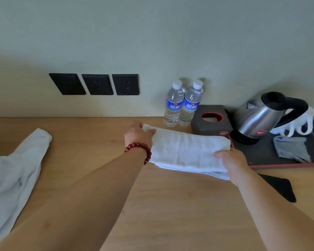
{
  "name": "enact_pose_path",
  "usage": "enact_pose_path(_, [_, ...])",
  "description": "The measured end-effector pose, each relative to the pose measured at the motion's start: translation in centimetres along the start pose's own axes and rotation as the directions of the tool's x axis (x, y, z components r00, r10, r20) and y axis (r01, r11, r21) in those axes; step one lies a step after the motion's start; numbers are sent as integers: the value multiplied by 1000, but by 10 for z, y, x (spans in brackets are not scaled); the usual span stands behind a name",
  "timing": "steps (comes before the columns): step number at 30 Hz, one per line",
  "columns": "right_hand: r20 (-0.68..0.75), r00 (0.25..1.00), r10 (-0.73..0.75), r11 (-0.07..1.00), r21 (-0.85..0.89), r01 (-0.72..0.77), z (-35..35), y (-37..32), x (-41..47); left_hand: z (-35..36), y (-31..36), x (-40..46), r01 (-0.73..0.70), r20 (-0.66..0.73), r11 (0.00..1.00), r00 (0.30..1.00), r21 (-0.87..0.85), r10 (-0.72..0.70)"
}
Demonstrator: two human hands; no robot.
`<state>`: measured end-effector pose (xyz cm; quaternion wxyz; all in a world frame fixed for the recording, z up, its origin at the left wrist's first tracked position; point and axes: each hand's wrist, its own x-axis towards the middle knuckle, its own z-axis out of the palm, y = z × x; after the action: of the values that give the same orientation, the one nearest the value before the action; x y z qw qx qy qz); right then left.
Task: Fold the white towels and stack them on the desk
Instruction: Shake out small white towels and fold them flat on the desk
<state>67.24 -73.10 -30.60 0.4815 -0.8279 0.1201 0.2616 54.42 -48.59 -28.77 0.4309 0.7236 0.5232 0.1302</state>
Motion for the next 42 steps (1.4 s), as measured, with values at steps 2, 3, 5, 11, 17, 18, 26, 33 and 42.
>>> enact_pose_path(2, [-5,1000,3,1000,-21,-3,-10,6,9,15,2,-1,-5,25,999,1000,40,4])
enact_pose_path(3, [-19,1000,3,1000,-26,-4,-14,9,12,23,2,-1,-9,39,998,999,70,6])
enact_pose_path(5, [-39,999,-2,999,-48,0,-20,13,16,34,5,-2,-23,57,992,998,128,15])
enact_pose_path(11, [-57,998,-17,996,-88,12,-37,29,28,59,14,-5,-64,77,972,996,226,48])
enact_pose_path(17, [-83,996,-10,997,-82,3,-43,39,37,62,14,-7,33,18,984,999,174,-37])
enact_pose_path(18, [-85,996,-8,996,-84,1,-44,41,38,61,13,-11,82,70,981,993,175,-95])
enact_pose_path(26, [-136,989,-61,995,-86,50,-52,48,41,66,4,-14,332,74,931,935,152,-346])
enact_pose_path(33, [-225,940,-258,872,-473,127,-52,53,41,66,-3,-12,351,197,930,910,107,-366])
enact_pose_path(42, [92,610,-787,252,-855,453,-27,75,28,78,-8,-9,-173,-110,812,954,558,278])
